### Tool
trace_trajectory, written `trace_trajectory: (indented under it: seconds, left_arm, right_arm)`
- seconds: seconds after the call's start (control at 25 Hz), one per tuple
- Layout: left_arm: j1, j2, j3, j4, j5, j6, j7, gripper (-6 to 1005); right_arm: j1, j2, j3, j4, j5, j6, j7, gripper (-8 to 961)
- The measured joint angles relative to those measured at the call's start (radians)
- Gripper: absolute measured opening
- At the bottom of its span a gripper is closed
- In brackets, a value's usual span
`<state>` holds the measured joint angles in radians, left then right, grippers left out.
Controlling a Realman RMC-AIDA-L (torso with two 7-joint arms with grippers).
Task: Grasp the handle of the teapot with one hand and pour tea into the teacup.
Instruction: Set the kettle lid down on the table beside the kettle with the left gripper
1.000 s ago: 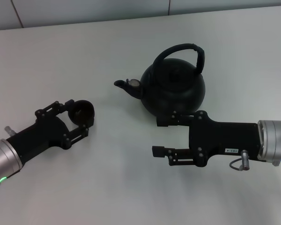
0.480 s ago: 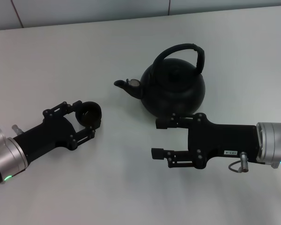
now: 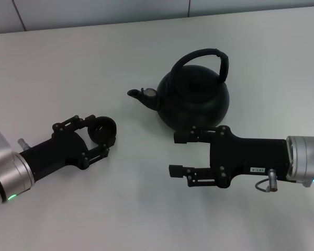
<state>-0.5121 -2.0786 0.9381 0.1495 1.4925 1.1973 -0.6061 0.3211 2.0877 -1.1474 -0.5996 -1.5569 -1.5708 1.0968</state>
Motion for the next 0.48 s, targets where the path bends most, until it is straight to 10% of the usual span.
trace_trajectory:
  seconds: [0.48]
  left_arm:
    - [-0.014,0.000,0.001,0.003,0.000,-0.028,0.000,723]
  right_arm:
    - [0.007,-0.002,0.004,0.001,0.000,0.001,0.000,738]
